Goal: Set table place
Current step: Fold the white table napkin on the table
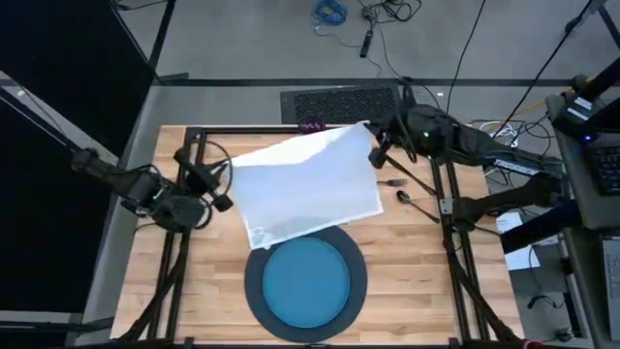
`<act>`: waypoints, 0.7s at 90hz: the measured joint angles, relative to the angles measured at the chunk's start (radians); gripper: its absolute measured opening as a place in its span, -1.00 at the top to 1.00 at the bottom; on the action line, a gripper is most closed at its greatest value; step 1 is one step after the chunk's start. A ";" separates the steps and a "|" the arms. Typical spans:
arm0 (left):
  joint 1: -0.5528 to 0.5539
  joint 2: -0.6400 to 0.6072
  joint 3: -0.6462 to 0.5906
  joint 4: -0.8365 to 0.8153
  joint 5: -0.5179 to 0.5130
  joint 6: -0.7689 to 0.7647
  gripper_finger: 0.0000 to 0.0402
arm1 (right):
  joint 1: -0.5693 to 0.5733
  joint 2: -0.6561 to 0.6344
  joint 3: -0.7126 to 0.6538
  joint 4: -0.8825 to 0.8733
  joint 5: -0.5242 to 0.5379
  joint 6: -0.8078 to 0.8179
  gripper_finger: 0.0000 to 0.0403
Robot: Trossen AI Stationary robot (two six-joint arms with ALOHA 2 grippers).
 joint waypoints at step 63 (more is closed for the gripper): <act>0.146 0.002 -0.192 0.222 0.485 -0.056 1.00 | -0.102 -0.021 -0.380 0.174 -0.230 0.102 1.00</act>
